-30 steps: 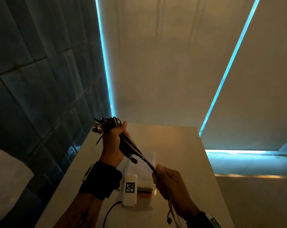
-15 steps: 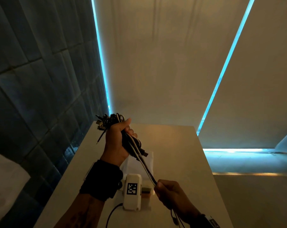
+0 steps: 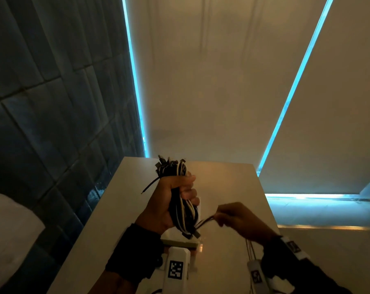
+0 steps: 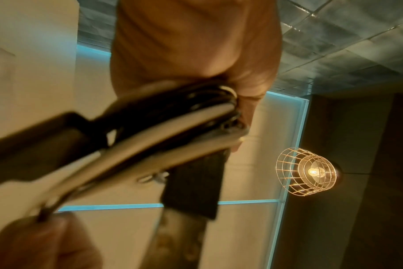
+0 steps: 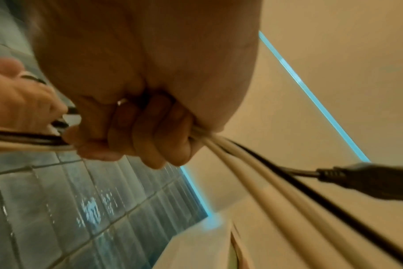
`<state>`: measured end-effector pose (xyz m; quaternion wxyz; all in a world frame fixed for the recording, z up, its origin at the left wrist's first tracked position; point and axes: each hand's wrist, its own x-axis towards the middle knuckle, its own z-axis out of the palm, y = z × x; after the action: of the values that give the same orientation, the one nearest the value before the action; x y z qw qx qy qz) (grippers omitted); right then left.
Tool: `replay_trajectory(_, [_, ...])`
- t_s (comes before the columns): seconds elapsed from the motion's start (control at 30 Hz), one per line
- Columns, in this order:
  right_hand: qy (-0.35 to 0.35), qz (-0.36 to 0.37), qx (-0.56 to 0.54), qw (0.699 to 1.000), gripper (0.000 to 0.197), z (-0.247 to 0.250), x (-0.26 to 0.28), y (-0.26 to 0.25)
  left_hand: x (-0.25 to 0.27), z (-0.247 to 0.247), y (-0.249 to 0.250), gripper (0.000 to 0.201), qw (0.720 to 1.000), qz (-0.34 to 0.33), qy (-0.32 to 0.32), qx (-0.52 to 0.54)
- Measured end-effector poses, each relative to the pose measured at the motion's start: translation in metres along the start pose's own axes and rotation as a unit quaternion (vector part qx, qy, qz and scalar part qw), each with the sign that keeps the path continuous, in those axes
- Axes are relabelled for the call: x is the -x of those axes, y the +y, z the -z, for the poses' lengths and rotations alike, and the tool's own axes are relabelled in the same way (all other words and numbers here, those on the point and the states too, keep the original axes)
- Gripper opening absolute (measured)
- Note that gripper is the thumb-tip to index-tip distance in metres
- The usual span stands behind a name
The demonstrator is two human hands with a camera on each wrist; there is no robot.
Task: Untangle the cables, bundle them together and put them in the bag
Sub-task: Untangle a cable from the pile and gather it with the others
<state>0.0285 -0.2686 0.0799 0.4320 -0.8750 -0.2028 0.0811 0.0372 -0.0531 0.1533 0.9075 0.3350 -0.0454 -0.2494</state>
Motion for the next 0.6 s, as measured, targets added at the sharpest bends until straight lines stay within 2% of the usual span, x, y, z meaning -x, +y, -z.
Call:
replay_trajectory(0.1, [0.010,0.036,0.066,0.997,0.029,0.028,-0.012,-0.019,0.000,-0.004,-0.001,0.027,0.999,0.020,-0.015,-0.046])
replay_trajectory(0.23, [0.015,0.045,0.114,0.992,0.026,0.052,-0.022,-0.047,0.004,-0.007,-0.005,0.022,0.981,0.042,0.016,-0.186])
replay_trajectory(0.37, [0.009,0.086,0.147,0.985,0.022,0.066,-0.029,-0.073,0.006,-0.007,-0.012,0.009,0.968,0.022,0.043,-0.246])
replay_trajectory(0.4, [0.004,0.096,0.163,0.982,0.022,0.068,-0.031,-0.078,0.006,-0.006,-0.014,0.009,0.965,0.018,0.056,-0.256])
replay_trajectory(0.5, [-0.017,0.111,0.187,0.976,0.018,0.073,-0.037,-0.089,0.007,-0.005,-0.016,0.031,0.967,0.034,0.046,-0.247])
replay_trajectory(0.6, [-0.031,0.118,0.169,0.978,0.014,0.078,-0.041,-0.099,0.013,-0.011,-0.013,0.020,0.974,0.052,-0.003,-0.219])
